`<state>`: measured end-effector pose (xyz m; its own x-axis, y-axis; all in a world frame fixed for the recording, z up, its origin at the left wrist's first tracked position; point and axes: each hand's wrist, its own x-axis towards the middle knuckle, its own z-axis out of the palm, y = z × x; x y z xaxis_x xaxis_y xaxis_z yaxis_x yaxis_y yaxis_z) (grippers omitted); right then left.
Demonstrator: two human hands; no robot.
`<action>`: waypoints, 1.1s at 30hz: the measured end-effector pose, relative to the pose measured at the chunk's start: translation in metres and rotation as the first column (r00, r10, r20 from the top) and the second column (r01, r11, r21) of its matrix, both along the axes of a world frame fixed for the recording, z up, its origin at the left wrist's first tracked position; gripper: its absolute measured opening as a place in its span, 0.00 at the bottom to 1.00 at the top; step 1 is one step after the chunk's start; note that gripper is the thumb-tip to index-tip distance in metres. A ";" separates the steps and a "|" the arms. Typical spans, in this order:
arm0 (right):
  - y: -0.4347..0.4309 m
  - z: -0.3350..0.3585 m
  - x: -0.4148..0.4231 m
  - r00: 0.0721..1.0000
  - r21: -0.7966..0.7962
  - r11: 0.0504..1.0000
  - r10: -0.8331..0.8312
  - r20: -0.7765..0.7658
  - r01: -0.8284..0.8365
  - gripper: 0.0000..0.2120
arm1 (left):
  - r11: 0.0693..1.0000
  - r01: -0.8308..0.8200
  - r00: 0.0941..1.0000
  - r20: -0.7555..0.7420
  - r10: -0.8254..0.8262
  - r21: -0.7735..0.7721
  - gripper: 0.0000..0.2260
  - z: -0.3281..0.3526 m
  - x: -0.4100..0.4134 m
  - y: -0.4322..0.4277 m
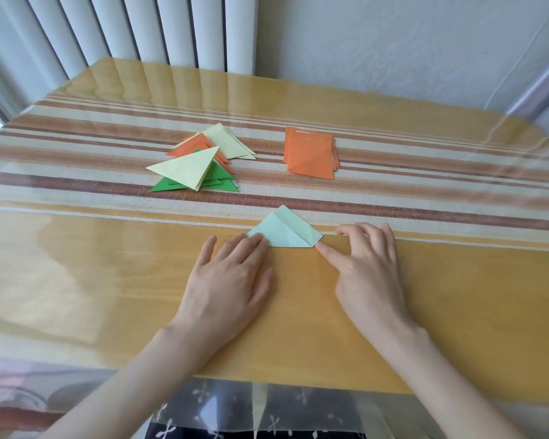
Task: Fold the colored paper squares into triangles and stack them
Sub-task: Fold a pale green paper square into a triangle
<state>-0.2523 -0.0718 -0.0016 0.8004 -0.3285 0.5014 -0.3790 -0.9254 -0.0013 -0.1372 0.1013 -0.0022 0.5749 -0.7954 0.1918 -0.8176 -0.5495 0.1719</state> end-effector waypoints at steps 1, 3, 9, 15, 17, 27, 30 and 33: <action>0.000 0.003 0.002 1.000 0.008 1.000 0.006 0.029 -0.006 0.29 | 1.000 -0.003 1.000 0.005 0.003 -0.004 0.22 0.001 -0.001 -0.001; 0.004 0.006 0.013 0.997 0.032 0.997 0.067 0.048 -0.069 0.29 | 1.000 -0.003 1.000 0.023 0.003 -0.008 0.22 0.002 -0.001 -0.001; 0.013 -0.008 0.038 0.980 0.096 0.977 0.194 -0.050 -0.188 0.29 | 0.999 -0.020 0.991 0.132 0.014 0.040 0.21 0.007 -0.005 -0.011; 0.016 -0.010 0.038 0.986 0.085 0.984 0.162 -0.049 -0.157 0.27 | 0.989 -0.145 0.986 0.087 0.142 0.031 0.21 -0.002 -0.002 0.006; 0.015 -0.011 0.037 0.986 0.089 0.984 0.158 -0.054 -0.153 0.28 | 0.985 -0.166 0.984 0.073 0.162 0.047 0.21 -0.001 0.002 0.012; 0.015 -0.011 0.037 0.977 0.152 0.968 0.210 -0.035 -0.202 0.26 | 0.987 -0.156 0.985 0.065 0.158 -0.036 0.18 0.006 0.025 0.024; 0.012 -0.006 0.038 0.967 0.415 0.874 0.237 0.090 -0.252 0.23 | 0.975 -0.117 0.993 -0.023 0.115 -0.186 0.09 0.013 0.038 -0.007; 0.004 0.001 0.036 0.968 0.656 0.727 0.051 0.244 -0.203 0.17 | 0.965 -0.152 0.977 -0.180 0.114 -0.216 0.09 0.018 0.051 -0.036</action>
<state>-0.2163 -0.0679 -0.0006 0.7695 -0.5416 0.3384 -0.1785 -0.6912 -0.7003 -0.0858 0.0655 0.0156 0.7111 -0.6562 0.2522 -0.6898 -0.5820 0.4305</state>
